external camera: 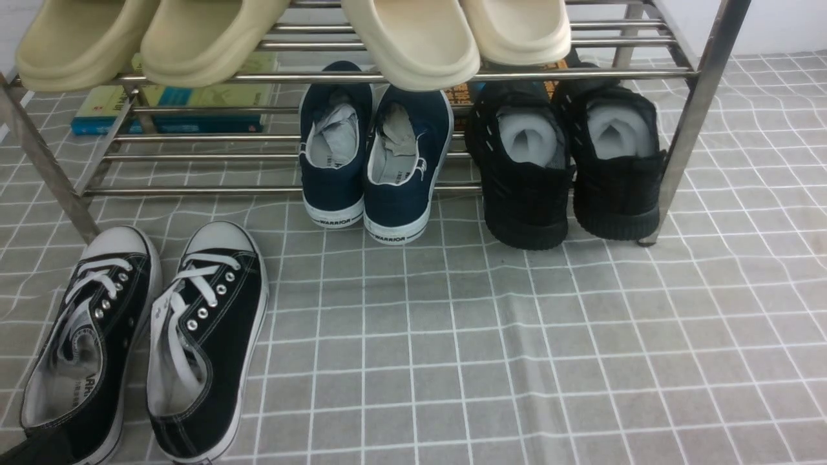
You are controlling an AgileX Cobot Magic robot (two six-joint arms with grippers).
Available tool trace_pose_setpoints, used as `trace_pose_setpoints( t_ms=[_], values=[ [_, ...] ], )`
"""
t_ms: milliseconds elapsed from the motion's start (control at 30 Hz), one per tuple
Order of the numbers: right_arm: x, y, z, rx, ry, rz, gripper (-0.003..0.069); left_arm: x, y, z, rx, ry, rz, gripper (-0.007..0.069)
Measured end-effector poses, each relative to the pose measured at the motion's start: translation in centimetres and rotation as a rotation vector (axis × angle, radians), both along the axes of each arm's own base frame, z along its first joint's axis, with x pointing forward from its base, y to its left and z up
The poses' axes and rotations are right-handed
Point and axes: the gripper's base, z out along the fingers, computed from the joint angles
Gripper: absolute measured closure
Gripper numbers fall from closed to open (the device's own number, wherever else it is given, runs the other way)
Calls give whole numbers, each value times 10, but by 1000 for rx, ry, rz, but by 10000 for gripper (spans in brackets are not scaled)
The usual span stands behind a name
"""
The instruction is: Take the shoes off the shelf with your hand from the grey coffee tablecloth.
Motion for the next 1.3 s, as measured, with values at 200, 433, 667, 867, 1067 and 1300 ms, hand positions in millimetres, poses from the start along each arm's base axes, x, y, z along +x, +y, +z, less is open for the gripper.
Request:
trace_pose_setpoints(
  t_ms=[200, 433, 667, 867, 1067, 1300],
  values=[
    [0, 0, 0, 0, 0, 0, 420, -4, 4, -25, 26, -4, 68, 602],
    [0, 0, 0, 0, 0, 0, 420, -3, 4, -30, 29, -19, 70, 597],
    [0, 0, 0, 0, 0, 0, 420, -3, 6, -30, 29, -21, 107, 590],
    [0, 0, 0, 0, 0, 0, 420, -3, 7, -30, 30, -21, 111, 587],
    [0, 0, 0, 0, 0, 0, 420, -3, 7, -30, 33, -21, 111, 584],
    [0, 0, 0, 0, 0, 0, 420, -3, 7, -30, 33, -21, 111, 578]
  ],
)
